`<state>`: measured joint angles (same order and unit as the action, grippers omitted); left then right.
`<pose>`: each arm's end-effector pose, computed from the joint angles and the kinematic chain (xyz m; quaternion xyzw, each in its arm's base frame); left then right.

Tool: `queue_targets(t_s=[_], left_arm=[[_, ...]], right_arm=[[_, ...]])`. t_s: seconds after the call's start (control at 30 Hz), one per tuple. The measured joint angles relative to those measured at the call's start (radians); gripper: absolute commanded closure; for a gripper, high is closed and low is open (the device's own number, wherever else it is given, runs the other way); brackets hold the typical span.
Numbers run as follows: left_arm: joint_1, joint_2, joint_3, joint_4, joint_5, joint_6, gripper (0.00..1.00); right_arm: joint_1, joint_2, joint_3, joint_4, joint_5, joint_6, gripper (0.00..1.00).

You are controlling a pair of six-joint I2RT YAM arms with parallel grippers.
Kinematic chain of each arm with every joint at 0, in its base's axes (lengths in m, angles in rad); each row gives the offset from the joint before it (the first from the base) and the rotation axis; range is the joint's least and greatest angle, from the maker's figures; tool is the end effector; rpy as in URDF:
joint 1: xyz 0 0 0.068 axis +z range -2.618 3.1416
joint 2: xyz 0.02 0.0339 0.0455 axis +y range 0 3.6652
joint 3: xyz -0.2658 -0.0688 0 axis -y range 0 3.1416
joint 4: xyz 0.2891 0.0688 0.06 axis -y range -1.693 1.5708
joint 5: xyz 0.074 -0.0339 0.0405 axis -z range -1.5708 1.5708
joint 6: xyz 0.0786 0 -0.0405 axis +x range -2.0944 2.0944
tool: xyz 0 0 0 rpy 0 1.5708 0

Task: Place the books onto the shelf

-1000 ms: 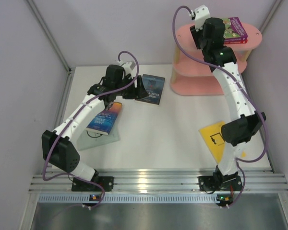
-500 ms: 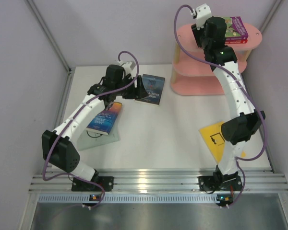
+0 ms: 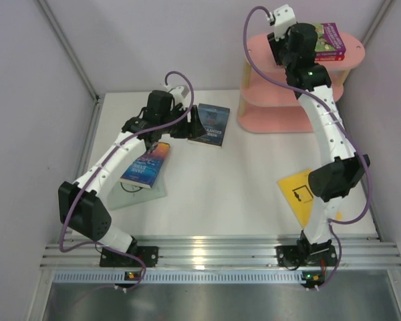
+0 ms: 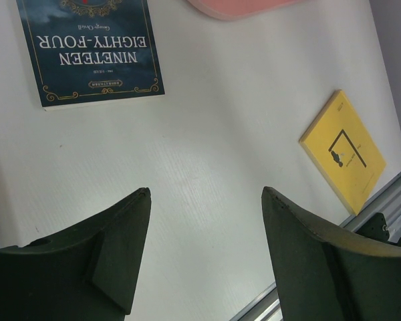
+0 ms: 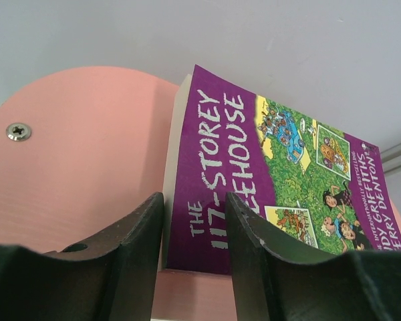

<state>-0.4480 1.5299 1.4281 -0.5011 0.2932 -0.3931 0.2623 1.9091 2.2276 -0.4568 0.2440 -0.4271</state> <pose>0.3739 -0.2049 0.3248 0.0920 0.8735 -0.3060 0.3674 0.5002 0.1146 0.4910 -0.1778 0.7316 -0.1451 0.6419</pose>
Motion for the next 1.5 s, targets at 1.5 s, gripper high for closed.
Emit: queue_targets(t_s=[1.5], left_arm=[[0.0,0.002,0.0,0.0,-0.004,0.004,0.27]], right_arm=[[-0.03,0.0,-0.001,0.005,-0.087,-0.019,0.49]])
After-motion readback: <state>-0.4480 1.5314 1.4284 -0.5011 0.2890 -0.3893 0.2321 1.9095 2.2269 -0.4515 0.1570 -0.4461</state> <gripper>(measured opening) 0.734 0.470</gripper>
